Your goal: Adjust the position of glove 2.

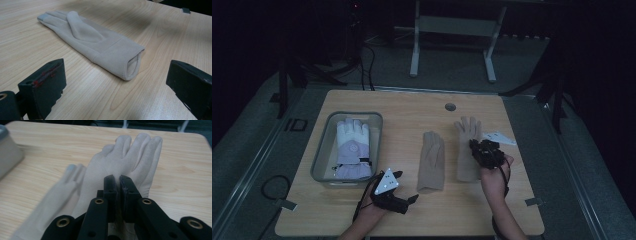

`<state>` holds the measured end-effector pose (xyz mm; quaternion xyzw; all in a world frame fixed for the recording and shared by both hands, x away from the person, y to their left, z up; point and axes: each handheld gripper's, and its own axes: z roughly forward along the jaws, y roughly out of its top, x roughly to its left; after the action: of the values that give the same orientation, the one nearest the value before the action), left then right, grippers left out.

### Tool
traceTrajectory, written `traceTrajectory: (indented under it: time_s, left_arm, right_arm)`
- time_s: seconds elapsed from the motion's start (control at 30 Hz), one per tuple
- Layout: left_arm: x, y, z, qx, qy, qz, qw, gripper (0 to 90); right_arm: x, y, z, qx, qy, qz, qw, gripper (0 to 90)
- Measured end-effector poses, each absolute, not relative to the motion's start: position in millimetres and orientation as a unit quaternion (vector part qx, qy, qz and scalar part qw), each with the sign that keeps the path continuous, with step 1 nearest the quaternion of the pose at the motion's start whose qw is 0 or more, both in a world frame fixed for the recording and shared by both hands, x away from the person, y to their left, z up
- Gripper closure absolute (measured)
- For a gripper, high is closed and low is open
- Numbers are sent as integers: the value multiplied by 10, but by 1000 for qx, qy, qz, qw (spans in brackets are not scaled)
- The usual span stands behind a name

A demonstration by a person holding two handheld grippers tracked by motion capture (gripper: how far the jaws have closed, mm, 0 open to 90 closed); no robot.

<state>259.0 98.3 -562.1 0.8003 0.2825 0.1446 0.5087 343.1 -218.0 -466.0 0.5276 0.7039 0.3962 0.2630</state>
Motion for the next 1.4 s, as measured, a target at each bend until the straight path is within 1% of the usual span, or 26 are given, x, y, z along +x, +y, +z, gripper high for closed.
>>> traceTrajectory:
  time_s: [0.03,0.1,0.3,0.37,0.5,0.53,0.77,0.87,1.07,1.17,1.23,1.33,1.4]
  left_arm:
    - [2590,983,-5621,800,282,145,509,27]
    - [2589,980,-5616,800,286,146,507,27]
    - [2587,982,-5616,800,286,146,508,27]
    - [2584,976,-5615,800,284,147,508,27]
    - [2575,972,-5610,801,282,147,508,27]
    - [2573,975,-5604,800,282,147,509,27]
    - [2568,986,-5591,797,282,141,515,27]
    - [2567,992,-5588,797,281,141,516,27]
    - [2569,993,-5587,797,280,140,516,27]
    - [2570,983,-5590,798,278,140,516,27]
    - [2572,973,-5596,798,279,138,516,28]
    - [2573,962,-5601,799,278,138,514,27]
    - [2570,958,-5600,800,277,138,513,27]
  right_arm:
    - [3431,-2180,-4660,528,704,396,263,843]
    - [3426,-2026,-4659,528,699,407,257,842]
    - [3433,-1756,-4714,535,694,414,248,842]
    - [3442,-1674,-4742,542,688,420,237,842]
    - [3448,-1538,-4799,545,688,417,237,841]
    - [3455,-1436,-4862,551,688,414,229,841]
    - [3445,-1244,-4967,562,679,420,214,840]
    - [3411,-1144,-5019,557,684,417,220,839]
    - [3380,-1094,-5160,560,688,401,230,836]
    - [3395,-1119,-5246,568,686,393,228,834]
    - [3415,-1140,-5296,573,687,391,216,832]
    - [3423,-1129,-5352,576,688,385,216,819]
    - [3434,-1124,-5386,578,689,384,212,790]
